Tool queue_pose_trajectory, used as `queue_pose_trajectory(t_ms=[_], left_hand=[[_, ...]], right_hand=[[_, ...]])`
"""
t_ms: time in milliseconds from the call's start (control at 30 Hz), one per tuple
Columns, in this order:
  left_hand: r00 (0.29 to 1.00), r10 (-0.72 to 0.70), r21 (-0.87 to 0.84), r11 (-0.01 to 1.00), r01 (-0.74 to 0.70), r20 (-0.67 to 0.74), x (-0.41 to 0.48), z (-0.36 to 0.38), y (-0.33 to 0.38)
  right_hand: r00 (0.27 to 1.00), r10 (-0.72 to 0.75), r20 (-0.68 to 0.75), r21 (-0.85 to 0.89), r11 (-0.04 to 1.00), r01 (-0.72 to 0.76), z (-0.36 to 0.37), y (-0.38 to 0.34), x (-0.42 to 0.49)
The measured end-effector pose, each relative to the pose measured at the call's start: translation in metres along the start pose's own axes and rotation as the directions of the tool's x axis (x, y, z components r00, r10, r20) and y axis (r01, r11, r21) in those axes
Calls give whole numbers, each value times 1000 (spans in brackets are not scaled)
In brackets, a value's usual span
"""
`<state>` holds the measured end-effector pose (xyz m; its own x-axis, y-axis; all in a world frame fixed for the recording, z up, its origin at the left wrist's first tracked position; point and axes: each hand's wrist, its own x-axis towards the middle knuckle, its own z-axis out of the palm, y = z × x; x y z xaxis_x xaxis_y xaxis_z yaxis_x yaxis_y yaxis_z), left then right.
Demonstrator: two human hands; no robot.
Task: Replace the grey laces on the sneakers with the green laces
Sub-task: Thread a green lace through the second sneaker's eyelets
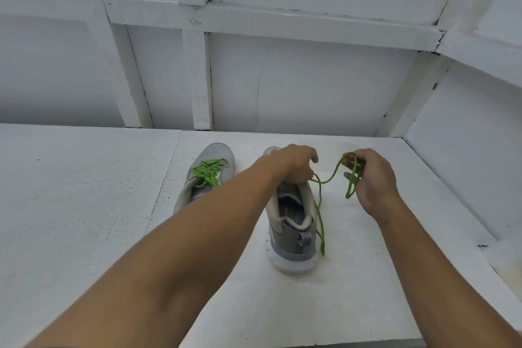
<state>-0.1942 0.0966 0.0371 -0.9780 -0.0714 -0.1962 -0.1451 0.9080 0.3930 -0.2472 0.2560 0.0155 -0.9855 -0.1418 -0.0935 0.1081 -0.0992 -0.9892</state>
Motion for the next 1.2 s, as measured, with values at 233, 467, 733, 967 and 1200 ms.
queue_pose_trajectory(t_ms=[233, 467, 733, 967, 1200], left_hand=[[991, -3, -600, 796, -79, -134, -19, -29, 2], [966, 64, -774, 586, -238, -249, -41, -81, 20], [942, 112, -751, 578, -320, -315, -51, -112, 28], [935, 163, -715, 608, -346, -314, -59, -112, 39], [920, 263, -628, 673, -391, -290, -72, -105, 45]], right_hand=[[992, 112, 53, -255, 962, -95, -1, 34, 9], [979, 161, 125, -590, 806, -57, 2, 42, 13], [950, 157, 271, -678, 731, 72, 5, 17, 14], [951, -21, 310, -702, 669, 243, 17, -5, 19], [938, -101, 330, -696, 645, 315, 19, -33, 24]])
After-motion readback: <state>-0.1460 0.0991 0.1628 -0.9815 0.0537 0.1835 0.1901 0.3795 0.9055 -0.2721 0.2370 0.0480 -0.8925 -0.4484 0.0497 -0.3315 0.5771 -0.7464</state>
